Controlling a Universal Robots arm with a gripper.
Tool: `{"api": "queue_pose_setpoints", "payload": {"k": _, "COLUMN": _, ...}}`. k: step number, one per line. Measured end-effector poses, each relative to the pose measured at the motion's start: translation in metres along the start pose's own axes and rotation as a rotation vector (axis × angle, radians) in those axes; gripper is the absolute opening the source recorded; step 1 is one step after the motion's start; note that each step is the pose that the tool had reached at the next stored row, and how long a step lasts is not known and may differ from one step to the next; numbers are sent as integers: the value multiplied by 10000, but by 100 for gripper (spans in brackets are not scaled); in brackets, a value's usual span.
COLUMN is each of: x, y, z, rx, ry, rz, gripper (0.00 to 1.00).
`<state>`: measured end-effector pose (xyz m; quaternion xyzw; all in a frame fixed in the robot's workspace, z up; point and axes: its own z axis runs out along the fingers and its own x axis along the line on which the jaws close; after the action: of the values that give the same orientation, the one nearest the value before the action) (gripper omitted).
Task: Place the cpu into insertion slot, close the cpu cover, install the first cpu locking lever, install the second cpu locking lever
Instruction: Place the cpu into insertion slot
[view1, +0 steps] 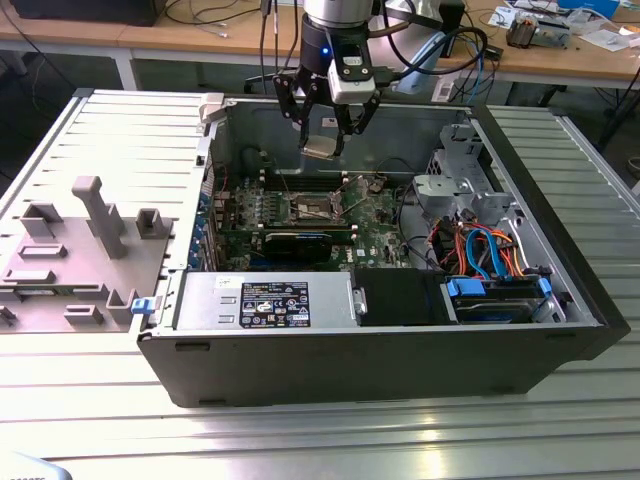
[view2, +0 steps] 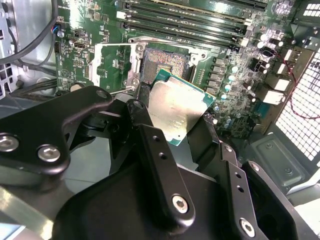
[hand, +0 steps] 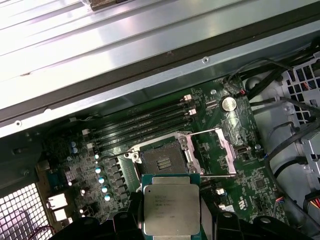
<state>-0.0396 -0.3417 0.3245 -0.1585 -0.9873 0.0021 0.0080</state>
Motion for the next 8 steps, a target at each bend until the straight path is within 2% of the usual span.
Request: {"api": "queue_pose_setpoints", "payload": {"k": 8, "x": 0, "y": 0, "z": 1, "rx": -2, "ry": 0, "rz": 89, "gripper": 55}}
